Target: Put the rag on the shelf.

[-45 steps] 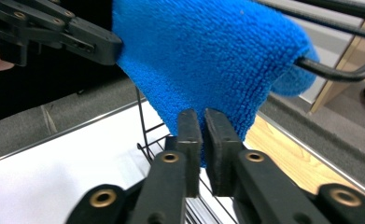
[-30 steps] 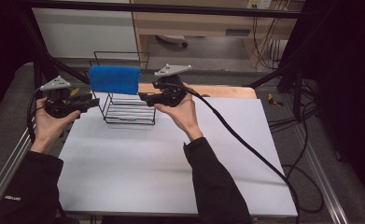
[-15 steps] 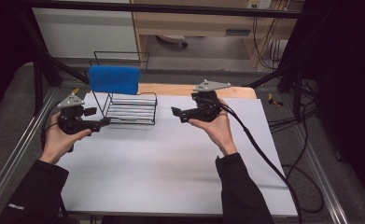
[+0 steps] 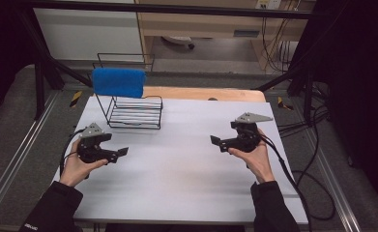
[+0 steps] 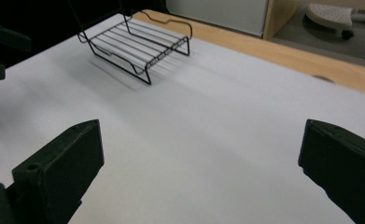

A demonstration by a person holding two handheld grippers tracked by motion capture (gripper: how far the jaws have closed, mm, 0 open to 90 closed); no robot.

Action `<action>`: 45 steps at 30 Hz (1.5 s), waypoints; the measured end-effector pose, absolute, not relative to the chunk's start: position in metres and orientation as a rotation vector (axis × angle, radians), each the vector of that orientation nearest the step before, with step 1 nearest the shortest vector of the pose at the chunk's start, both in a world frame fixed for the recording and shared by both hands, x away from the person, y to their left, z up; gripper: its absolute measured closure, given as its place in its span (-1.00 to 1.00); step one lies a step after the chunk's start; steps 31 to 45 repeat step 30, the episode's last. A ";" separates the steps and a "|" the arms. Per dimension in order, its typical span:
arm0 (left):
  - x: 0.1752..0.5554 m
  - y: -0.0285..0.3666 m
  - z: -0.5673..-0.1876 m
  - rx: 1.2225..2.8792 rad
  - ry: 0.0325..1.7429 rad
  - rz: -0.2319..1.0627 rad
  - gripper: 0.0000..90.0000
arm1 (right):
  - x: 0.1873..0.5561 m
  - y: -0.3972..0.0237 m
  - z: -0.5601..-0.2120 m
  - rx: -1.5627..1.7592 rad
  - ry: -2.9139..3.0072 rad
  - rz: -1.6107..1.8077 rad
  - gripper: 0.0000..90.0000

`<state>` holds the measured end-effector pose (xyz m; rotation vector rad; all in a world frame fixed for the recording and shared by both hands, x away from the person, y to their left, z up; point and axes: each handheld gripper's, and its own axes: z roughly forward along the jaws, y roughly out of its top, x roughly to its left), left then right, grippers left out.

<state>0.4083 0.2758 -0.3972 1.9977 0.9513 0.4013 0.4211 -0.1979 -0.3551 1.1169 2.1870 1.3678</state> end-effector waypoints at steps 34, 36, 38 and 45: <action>0.373 0.292 -0.443 2.009 0.922 0.393 -0.81 | 0.362 -0.279 -0.444 1.226 2.254 1.345 -0.99; 0.373 0.292 -0.443 2.009 0.922 0.393 -0.81 | 0.362 -0.279 -0.444 1.226 2.254 1.345 -0.99; 0.373 0.292 -0.443 2.009 0.922 0.393 -0.81 | 0.362 -0.279 -0.444 1.226 2.254 1.345 -0.99; 0.373 0.292 -0.443 2.009 0.922 0.393 -0.81 | 0.362 -0.279 -0.444 1.226 2.254 1.345 -0.99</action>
